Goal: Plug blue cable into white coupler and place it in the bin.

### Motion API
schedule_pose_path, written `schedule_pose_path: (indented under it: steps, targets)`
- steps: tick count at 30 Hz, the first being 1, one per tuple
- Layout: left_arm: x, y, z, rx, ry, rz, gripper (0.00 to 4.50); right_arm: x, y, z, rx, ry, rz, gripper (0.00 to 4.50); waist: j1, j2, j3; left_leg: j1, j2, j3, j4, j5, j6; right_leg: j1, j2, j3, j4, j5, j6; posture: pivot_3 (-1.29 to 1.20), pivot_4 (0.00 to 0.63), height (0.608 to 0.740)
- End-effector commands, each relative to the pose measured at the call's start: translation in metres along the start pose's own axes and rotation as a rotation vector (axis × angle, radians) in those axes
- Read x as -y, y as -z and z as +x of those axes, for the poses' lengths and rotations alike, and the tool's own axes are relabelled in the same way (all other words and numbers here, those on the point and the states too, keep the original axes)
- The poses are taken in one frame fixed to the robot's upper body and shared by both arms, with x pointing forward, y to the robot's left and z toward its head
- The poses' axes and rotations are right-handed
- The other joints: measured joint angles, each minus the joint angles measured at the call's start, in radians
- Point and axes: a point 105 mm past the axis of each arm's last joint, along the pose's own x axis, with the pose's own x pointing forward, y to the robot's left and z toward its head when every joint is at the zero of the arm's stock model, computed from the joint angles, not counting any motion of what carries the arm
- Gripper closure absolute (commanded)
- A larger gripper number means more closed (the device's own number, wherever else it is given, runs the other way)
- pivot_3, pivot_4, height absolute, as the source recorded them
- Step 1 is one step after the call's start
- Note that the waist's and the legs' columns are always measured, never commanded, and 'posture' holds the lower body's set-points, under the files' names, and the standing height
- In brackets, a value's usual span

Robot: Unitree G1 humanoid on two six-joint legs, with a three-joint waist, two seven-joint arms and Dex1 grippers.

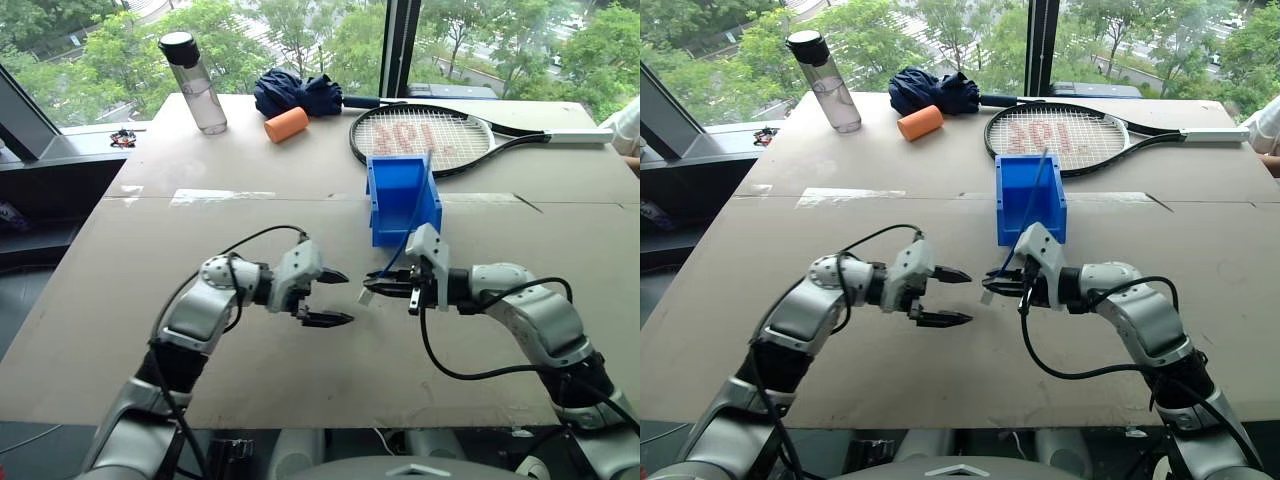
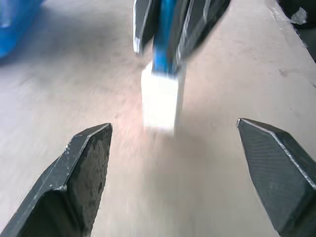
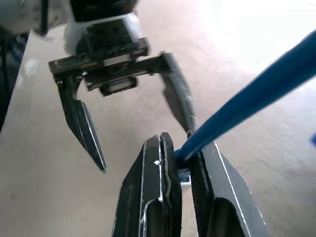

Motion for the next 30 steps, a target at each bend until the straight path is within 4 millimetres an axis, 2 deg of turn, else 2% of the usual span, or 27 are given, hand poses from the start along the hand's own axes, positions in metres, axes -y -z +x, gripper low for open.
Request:
schedule_pose_path:
  steps: [1,3,8,12,13,14,15,16,19,21,23,26,28,30]
  targets:
    - [0.005,-0.032,-0.026,0.133,-0.145,0.007,0.63,0.011,-0.051,-0.02,0.178,0.127,-0.029,4.5,0.003,0.0,0.001,0.0,0.002,-0.001,0.0,0.0,0.0,0.0,0.0,0.0,0.0,0.0,0.0,0.0,0.15,0.74]
    - [0.009,-0.039,-0.032,0.165,-0.217,0.007,0.63,0.039,-0.07,-0.022,0.207,0.286,-0.039,4.5,0.005,0.0,0.001,0.0,0.0,0.0,0.0,0.0,0.0,0.001,-0.001,0.0,0.0,0.0,0.0,0.0,0.15,0.74]
    - [0.005,-0.053,-0.031,0.23,-0.326,0.019,0.63,0.097,-0.102,-0.017,0.222,0.537,0.011,4.5,0.008,0.001,0.002,0.001,-0.003,0.003,0.001,0.0,0.0,0.002,-0.001,0.0,-0.001,-0.001,-0.002,0.0,0.15,0.74]
    - [0.002,-0.061,-0.028,0.256,-0.361,0.033,0.63,0.125,-0.097,-0.009,0.159,0.596,0.043,4.5,0.007,0.0,0.002,0.0,-0.003,0.004,-0.001,0.0,0.0,0.001,-0.001,0.0,-0.002,0.0,-0.001,0.0,0.15,0.74]
    - [0.002,-0.062,-0.028,0.26,-0.368,0.036,0.54,0.128,-0.095,-0.007,0.146,0.593,0.044,3.65,0.006,0.001,0.002,0.0,-0.003,0.004,-0.001,0.0,0.0,0.002,-0.001,-0.001,-0.003,0.0,-0.001,0.0,0.15,0.74]
    - [0.002,-0.064,-0.028,0.266,-0.376,0.037,0.54,0.129,-0.094,-0.007,0.139,0.594,0.04,3.44,0.006,0.001,0.002,0.0,-0.003,0.004,-0.002,0.0,0.0,0.001,-0.001,0.0,-0.003,0.0,-0.001,0.0,0.15,0.74]
    - [0.002,-0.065,-0.028,0.272,-0.381,0.035,0.54,0.13,-0.094,-0.008,0.138,0.597,0.036,3.01,0.005,0.001,0.002,0.0,-0.003,0.004,-0.003,0.0,0.0,0.001,-0.001,0.0,-0.005,0.0,-0.001,0.0,0.15,0.74]
    - [0.003,-0.066,-0.028,0.277,-0.383,0.032,0.54,0.13,-0.095,-0.009,0.138,0.598,0.03,2.41,0.004,0.001,0.002,0.0,-0.003,0.005,-0.005,0.0,0.0,0.001,-0.001,0.0,-0.007,0.0,-0.001,0.0,0.15,0.74]
    - [0.007,-0.068,-0.028,0.283,-0.378,0.022,0.54,0.12,-0.092,-0.018,0.141,0.572,0.022,1.19,0.004,0.001,0.002,-0.001,-0.003,0.005,-0.006,0.0,0.0,0.001,-0.002,0.0,-0.008,0.0,0.0,0.0,0.15,0.74]
    - [0.011,-0.067,-0.027,0.276,-0.365,0.014,0.54,0.111,-0.087,-0.029,0.137,0.549,0.018,1.19,0.007,0.001,0.002,-0.001,-0.003,0.004,-0.006,0.0,0.0,0.001,-0.002,0.0,-0.009,0.0,0.0,0.0,0.15,0.74]
    - [0.017,-0.061,-0.026,0.249,-0.342,-0.011,0.54,0.09,-0.078,-0.047,0.132,0.49,0.005,1.19,0.01,0.001,0.002,-0.002,-0.003,0.004,-0.007,0.0,0.0,0.001,-0.003,-0.001,-0.009,0.0,0.0,0.0,0.15,0.74]
    - [0.027,-0.05,-0.027,0.202,-0.311,-0.042,0.54,0.054,-0.065,-0.076,0.09,0.421,-0.163,1.19,0.015,0.001,0.002,-0.002,-0.003,0.003,-0.007,0.0,0.0,0.002,-0.003,-0.002,-0.01,0.0,0.0,0.0,0.15,0.74]
    - [0.031,-0.044,-0.031,0.188,-0.309,-0.067,0.54,0.044,-0.039,-0.1,-0.036,0.465,-0.272,1.19,0.011,0.002,0.003,-0.001,-0.003,0.003,-0.007,0.0,0.0,0.002,-0.004,0.0,-0.01,0.0,0.0,0.0,0.15,0.74]
    - [0.034,-0.039,-0.035,0.18,-0.322,-0.091,0.54,0.032,-0.023,-0.119,-0.086,0.473,-0.264,1.19,0.008,0.001,0.003,0.0,-0.003,0.005,-0.006,0.0,0.0,0.003,-0.004,0.0,-0.011,-0.002,-0.003,0.0,0.15,0.74]
